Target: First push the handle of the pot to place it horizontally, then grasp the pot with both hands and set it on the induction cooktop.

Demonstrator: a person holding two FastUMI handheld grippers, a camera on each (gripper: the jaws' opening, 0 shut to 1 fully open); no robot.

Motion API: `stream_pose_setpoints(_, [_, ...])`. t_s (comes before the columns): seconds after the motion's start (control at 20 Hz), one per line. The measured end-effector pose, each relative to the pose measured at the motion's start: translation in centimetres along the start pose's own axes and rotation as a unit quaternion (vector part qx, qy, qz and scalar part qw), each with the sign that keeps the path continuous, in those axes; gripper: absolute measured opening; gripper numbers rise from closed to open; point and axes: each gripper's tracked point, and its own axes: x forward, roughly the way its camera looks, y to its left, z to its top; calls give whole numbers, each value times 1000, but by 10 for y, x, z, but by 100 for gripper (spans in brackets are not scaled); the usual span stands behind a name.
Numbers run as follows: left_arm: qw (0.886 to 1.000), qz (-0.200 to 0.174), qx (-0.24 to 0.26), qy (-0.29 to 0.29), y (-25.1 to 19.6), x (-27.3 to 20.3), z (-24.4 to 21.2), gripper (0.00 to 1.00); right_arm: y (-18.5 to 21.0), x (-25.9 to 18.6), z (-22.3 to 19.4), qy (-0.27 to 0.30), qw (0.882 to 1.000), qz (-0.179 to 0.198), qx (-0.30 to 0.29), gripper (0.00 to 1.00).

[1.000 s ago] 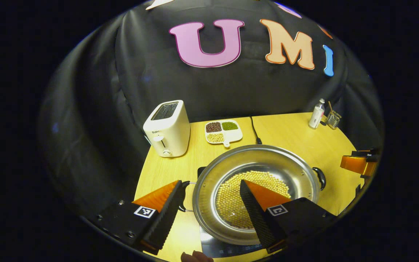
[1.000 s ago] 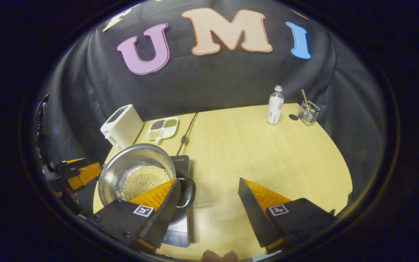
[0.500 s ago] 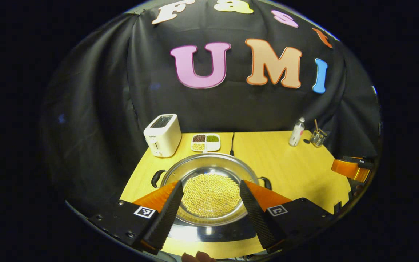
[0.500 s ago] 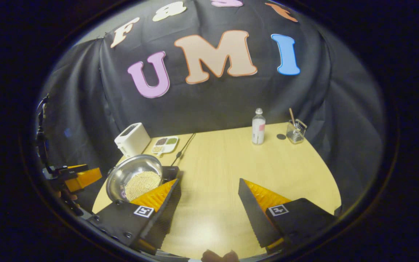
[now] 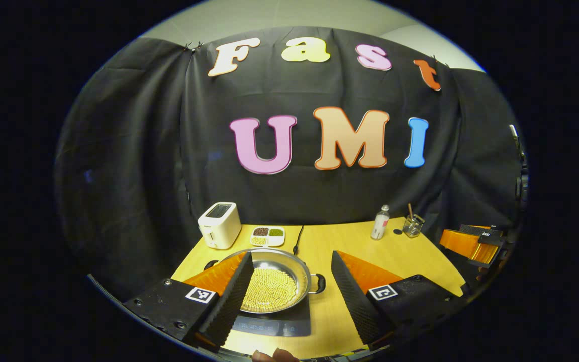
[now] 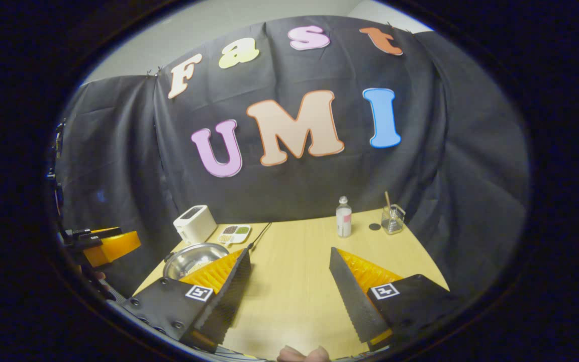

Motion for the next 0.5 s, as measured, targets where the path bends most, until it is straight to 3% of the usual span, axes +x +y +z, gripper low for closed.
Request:
stream_pose_setpoints(0.1, [1000, -8, 0, -28, -6, -17, 17, 95, -2, -26, 17, -26, 1000, -8, -3, 97])
stream_pose_setpoints(0.35, [998, -17, -4, -64, -12, -63, 32, 97, 17, -82, 50, -80, 996, -15, -24, 93])
stream_pose_setpoints(0.4, [998, -20, -7, -64, -13, -72, 30, 91, 19, -92, 54, -90, 995, -20, -33, 93])
stream_pose_setpoints(0.45, [998, -22, -8, -66, -13, -81, 30, 97, 23, -104, 57, -98, 994, -24, -37, 94])
stream_pose_setpoints(0.5, [997, -24, -11, -72, -12, -90, 31, 94, 26, -115, 57, -102, 994, -27, -37, 97])
